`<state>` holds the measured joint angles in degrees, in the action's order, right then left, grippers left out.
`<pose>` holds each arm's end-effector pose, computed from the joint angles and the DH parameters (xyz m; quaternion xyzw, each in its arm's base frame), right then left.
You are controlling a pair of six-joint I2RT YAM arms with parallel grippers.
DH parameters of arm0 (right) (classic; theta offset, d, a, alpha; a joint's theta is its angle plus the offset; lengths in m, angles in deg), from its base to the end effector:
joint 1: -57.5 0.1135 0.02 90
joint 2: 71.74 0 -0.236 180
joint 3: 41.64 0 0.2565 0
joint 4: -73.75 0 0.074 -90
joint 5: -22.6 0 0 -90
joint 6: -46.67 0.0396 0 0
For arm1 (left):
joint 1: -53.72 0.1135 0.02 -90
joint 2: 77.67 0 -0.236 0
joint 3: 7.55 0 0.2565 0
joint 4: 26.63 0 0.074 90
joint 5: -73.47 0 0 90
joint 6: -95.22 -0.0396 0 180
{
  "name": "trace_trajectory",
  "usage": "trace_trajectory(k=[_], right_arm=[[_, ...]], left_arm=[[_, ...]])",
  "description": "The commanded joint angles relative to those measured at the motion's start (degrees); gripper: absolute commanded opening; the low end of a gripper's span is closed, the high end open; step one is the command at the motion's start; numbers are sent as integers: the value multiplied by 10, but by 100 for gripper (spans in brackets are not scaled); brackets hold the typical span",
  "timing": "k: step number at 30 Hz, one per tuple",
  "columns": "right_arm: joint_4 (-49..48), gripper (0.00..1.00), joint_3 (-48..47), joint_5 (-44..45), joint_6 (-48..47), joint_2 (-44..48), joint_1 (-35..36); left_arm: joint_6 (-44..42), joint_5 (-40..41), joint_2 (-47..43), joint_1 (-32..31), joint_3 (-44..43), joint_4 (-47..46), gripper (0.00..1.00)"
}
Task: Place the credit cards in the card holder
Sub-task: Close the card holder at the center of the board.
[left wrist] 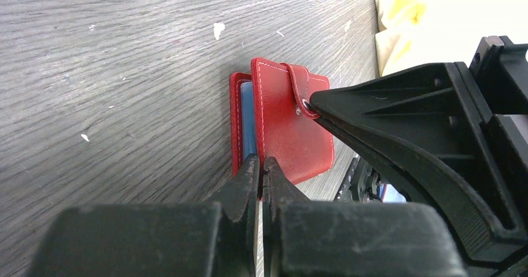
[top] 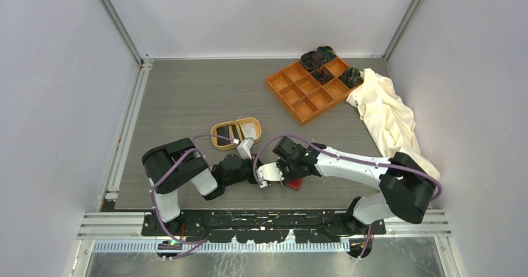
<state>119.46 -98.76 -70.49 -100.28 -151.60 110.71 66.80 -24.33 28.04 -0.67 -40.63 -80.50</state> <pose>0.1520 0.2069 0.1411 -0.8081 0.5580 0.0204 0.1876 0.1515 -0.2208 0.0595 -0.0113 0.8119 -0.5220 0.2612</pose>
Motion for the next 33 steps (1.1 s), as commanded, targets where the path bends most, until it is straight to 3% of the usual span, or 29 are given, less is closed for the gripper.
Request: trace_trajectory(k=[1, 18, 33], right_arm=[[26, 1, 5, -10, -24, 4, 21], [54, 1, -3, 5, -26, -18, 51], [105, 1, -4, 51, -39, -61, 119]], left_arm=[[1, 2, -9, -4, -8, -3, 0], [6, -2, -13, -4, -10, -2, 0], [8, -4, -20, -4, -8, -4, 0]])
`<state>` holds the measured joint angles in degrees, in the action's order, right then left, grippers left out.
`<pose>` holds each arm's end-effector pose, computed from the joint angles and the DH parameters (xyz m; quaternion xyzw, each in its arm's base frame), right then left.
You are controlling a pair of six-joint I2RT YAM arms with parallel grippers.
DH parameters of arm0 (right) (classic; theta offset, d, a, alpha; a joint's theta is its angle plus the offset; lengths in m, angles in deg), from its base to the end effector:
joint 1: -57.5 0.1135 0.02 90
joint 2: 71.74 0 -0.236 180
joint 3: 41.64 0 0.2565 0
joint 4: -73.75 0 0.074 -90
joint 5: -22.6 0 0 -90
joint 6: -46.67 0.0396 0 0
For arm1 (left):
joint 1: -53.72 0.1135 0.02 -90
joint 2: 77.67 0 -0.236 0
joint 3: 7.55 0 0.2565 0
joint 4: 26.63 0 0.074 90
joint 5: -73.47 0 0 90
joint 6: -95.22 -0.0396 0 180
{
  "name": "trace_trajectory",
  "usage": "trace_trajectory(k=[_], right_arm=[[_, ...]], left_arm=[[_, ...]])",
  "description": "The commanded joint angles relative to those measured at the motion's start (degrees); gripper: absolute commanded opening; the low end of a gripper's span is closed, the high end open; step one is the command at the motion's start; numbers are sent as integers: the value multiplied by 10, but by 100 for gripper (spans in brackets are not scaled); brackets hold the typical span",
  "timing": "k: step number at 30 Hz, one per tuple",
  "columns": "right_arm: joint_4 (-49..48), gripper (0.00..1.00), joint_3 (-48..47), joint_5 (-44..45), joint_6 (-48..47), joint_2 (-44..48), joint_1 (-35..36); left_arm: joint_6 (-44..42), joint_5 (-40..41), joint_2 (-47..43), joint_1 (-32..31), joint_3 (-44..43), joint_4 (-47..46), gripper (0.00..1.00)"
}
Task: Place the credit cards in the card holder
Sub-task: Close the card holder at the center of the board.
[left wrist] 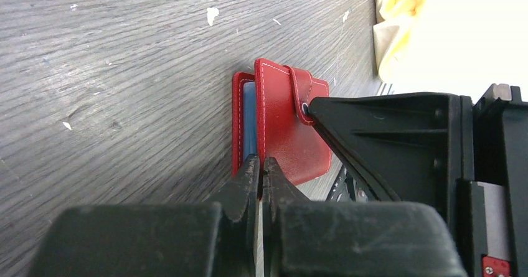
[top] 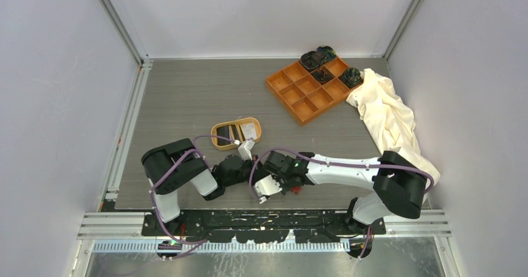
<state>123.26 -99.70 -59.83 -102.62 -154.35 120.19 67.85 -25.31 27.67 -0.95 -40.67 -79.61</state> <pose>0.1212 0.2233 0.1321 -0.8598 0.4872 -0.0612 0.1402 0.1498 -0.2218 0.0596 -0.0122 0.8141 -0.5255 0.2470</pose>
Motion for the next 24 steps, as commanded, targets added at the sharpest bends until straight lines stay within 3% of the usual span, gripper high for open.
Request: trace_trajectory(k=[1, 15, 16, 17, 18, 19, 20, 21, 24], right_arm=[[70, 1, 4, -53, -16, -38, 27], [62, 4, -26, -22, 43, -90, 37], [54, 11, -32, -14, 62, -83, 33], [52, 24, -42, -14, 77, -76, 22], [52, 44, -51, -17, 91, -64, 10], [55, 56, -59, -23, 98, -50, -5], [58, 83, -65, -33, 104, -35, -22], [62, 97, -66, -47, 107, -17, -36], [67, 99, -65, -98, 111, 40, -79]], left_arm=[[-3, 5, -17, -1, -8, -13, 0], [1, 2, -11, -2, -9, -20, 0], [1, 3, -13, -2, -8, -19, 0], [0, 6, -14, -2, -7, -17, 0], [-1, 7, -15, -2, -6, -14, 0], [-3, 9, -15, -1, -6, -11, 0], [-5, 11, -17, -2, -7, -6, 0], [-7, 13, -17, -2, -7, -2, 0], [-10, 17, -15, -1, -11, 4, 0]])
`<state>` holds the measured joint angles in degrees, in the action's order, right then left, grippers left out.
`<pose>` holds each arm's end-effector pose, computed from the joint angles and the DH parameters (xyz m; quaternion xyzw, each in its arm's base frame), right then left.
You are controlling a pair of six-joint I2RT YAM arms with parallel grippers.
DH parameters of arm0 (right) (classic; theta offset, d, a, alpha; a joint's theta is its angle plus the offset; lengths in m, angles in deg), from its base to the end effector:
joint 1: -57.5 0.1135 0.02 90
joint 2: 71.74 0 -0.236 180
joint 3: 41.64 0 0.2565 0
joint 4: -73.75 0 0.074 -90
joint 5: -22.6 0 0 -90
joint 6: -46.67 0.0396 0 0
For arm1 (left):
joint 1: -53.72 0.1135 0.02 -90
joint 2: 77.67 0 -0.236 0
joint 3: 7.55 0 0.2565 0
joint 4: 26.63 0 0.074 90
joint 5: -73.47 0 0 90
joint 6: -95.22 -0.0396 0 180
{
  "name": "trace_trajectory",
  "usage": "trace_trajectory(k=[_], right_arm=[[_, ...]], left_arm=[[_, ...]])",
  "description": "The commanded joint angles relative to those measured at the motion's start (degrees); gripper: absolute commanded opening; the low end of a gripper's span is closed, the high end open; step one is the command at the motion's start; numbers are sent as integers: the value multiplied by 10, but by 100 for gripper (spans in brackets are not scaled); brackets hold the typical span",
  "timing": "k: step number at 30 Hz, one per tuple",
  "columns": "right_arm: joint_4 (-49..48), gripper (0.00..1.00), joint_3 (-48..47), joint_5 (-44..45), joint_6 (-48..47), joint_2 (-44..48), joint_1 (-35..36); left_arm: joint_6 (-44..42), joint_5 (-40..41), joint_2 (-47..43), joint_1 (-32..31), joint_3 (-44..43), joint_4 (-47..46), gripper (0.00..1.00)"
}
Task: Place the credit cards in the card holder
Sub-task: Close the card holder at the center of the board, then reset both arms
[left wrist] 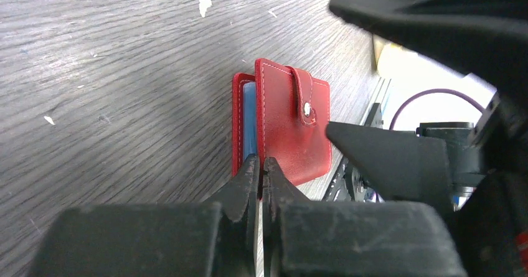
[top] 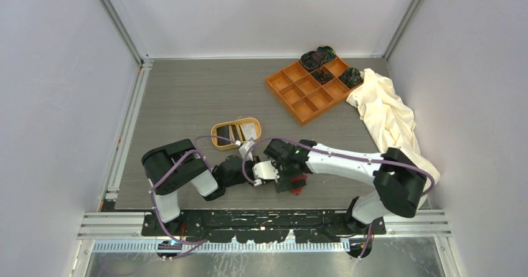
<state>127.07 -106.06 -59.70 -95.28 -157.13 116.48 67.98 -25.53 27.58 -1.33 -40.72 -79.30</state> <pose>0.1443 0.2297 0.1479 -0.8090 0.5679 -0.0580 0.1402 0.1483 -0.2230 0.0595 -0.0095 0.8149 -0.5263 0.2426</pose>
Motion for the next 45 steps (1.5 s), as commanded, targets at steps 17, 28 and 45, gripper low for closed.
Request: trace_trajectory(k=[17, 28, 45], right_arm=[[-59, 99, -79, -157, 422, 268, -418], [-7, 99, -182, -271, 527, 323, -455], [72, 99, -346, -168, 649, 336, -457]], left_arm=[[-108, 179, -172, 4, -110, 383, 32], [-274, 193, -454, 5, -138, 602, 66], [-406, 188, -721, 12, -350, 949, 100]])
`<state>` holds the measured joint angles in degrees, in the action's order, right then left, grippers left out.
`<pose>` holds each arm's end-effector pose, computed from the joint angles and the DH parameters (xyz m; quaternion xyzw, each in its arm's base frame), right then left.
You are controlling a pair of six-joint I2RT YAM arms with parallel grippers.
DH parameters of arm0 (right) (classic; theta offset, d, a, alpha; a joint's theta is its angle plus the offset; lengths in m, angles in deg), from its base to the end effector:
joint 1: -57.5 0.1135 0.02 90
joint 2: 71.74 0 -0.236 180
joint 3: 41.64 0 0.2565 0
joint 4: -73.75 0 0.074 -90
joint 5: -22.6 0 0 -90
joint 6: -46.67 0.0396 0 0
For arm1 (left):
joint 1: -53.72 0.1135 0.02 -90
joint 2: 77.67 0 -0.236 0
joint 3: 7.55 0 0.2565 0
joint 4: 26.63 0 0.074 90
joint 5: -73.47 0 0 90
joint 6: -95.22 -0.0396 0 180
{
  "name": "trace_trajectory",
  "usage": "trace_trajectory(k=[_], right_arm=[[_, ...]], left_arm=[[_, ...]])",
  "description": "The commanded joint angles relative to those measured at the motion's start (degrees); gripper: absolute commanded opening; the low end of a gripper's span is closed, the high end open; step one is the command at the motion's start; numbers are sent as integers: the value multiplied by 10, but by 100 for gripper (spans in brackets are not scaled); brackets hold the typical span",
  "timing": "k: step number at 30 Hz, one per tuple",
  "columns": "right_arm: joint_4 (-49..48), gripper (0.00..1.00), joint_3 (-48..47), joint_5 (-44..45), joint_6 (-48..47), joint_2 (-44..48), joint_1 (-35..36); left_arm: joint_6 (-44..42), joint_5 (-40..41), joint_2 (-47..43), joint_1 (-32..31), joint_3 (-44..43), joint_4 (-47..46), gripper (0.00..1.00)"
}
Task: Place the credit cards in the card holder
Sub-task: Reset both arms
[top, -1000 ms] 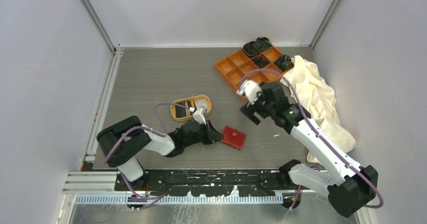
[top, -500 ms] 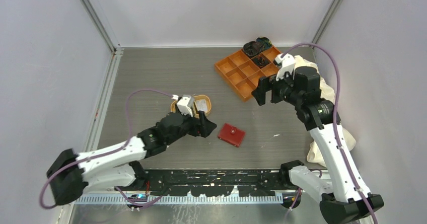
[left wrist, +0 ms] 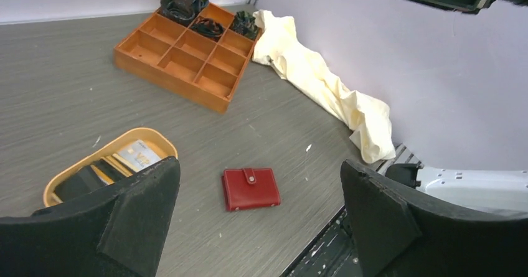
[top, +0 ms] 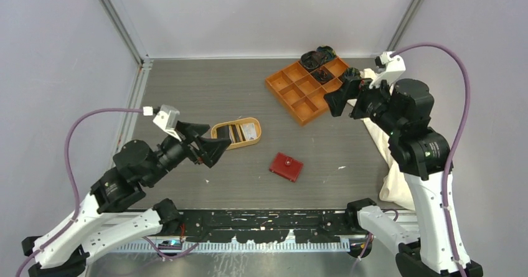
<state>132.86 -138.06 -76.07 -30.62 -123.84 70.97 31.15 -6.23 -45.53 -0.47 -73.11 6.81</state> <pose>0.1619 0.0449 0.4500 -0.0514 0.7896 0.1961 0.5791 0.0919 -0.1152 0.3803 0.1104 0.6986 -0.4046 0.5798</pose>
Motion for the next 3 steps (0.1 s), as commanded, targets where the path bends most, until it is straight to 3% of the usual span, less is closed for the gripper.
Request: trace_trajectory(k=[1, 3], right_arm=[[16, 99, -28, -5, 3, 4, -1], [19, 99, -34, -14, 6, 6, -1]], left_arm=[[-39, -7, 11, 3, -29, 91, 100], [-45, -11, 11, 3, -32, 93, 100]])
